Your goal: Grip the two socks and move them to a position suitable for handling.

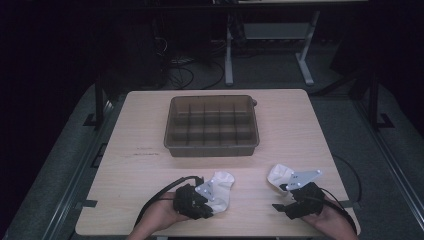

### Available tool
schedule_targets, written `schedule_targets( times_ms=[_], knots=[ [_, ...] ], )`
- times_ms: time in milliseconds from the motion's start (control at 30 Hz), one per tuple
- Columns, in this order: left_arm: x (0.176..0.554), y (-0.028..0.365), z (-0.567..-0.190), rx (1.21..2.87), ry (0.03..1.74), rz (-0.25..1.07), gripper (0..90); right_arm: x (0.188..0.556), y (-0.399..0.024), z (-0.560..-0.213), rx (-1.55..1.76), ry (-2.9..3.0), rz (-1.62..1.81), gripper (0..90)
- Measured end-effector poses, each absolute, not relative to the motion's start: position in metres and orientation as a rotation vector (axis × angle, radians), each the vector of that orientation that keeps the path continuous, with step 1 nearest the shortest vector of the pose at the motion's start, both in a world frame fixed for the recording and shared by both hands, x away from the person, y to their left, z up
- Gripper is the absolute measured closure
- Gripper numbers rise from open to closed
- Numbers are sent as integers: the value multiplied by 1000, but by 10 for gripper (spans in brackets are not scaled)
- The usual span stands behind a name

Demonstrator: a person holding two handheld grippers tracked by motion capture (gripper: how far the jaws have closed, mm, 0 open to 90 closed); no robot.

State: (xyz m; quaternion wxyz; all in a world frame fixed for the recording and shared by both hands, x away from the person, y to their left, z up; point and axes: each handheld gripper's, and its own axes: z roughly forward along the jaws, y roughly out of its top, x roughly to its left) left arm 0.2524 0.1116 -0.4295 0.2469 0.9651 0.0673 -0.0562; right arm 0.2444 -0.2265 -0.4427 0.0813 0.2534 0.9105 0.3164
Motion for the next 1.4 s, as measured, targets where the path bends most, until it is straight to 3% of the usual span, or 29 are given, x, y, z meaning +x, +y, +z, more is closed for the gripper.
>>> schedule_targets(
  times_ms=[467, 667, 767, 967, 1400],
  knots=[
    [257, 130, -423, 2561, 222, -150, 741, 254, -196, -432, 683, 2821, 953, 367],
    [266, 124, -425, 2525, 271, -94, 816, 263, -178, -423, 633, 2849, 969, 504],
    [269, 114, -430, 2529, 266, -102, 822, 271, -166, -422, 604, 2878, 965, 615],
    [268, 98, -441, 2577, 234, -109, 822, 280, -150, -422, 585, 2896, 933, 729],
    [263, 96, -443, 2573, 216, -91, 814, 296, -118, -423, 575, 2910, 970, 836]
  ],
)
